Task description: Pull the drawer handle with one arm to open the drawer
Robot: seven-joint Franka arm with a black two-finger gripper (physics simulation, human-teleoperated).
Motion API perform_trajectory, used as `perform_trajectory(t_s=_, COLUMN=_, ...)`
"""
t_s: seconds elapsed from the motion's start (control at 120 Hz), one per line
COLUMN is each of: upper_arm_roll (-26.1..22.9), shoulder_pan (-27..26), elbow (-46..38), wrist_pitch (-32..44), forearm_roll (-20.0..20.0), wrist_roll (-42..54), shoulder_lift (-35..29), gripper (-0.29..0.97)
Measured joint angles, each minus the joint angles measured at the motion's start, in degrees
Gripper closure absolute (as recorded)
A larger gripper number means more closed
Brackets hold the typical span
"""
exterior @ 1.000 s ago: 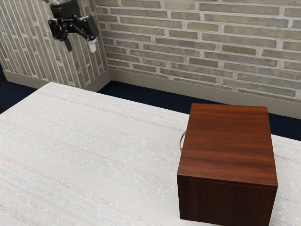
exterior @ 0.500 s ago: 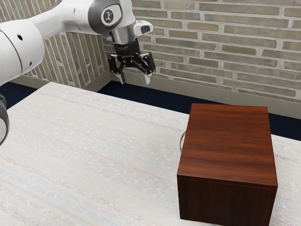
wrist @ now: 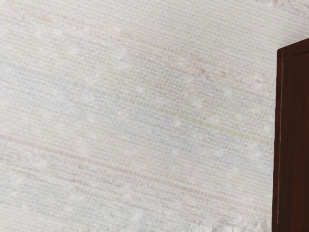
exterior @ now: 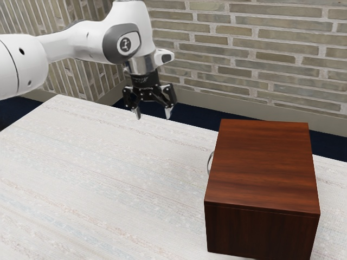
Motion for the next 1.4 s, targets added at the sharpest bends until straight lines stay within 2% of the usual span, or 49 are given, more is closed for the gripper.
perform_trajectory(t_s=0.075, upper_arm_roll=0.02, shoulder_pan=-0.21, elbow=-7.48, wrist_pitch=3.13, forearm_roll=0.06, wrist_roll=-0.82, shoulder_lift=-5.21, gripper=0.0)
perform_trajectory(t_s=0.158, upper_arm_roll=-0.17, shoulder_pan=-0.04, elbow=-12.25, wrist_pitch=5.72, forearm_roll=0.18, wrist_roll=-1.63, shoulder_lift=-8.37, gripper=0.0)
perform_trajectory(t_s=0.475, upper_arm_roll=-2.46, shoulder_pan=0.17, elbow=-25.02, wrist_pitch=18.38, forearm_roll=-0.15, wrist_roll=-3.63, shoulder_lift=-11.63, gripper=0.0)
perform_trajectory(t_s=0.625, upper_arm_roll=-3.81, shoulder_pan=0.73, elbow=-27.46, wrist_pitch=23.62, forearm_roll=-1.37, wrist_roll=-4.2, shoulder_lift=-11.58, gripper=0.0)
perform_trajectory(t_s=0.942, upper_arm_roll=-4.19, shoulder_pan=-1.7, elbow=-29.82, wrist_pitch=32.19, forearm_roll=-6.22, wrist_roll=-5.09, shoulder_lift=-10.12, gripper=0.0)
perform_trajectory(t_s=1.4, upper_arm_roll=-3.72, shoulder_pan=-5.96, elbow=-29.65, wrist_pitch=40.59, forearm_roll=-13.02, wrist_roll=-5.94, shoulder_lift=-5.54, gripper=0.0)
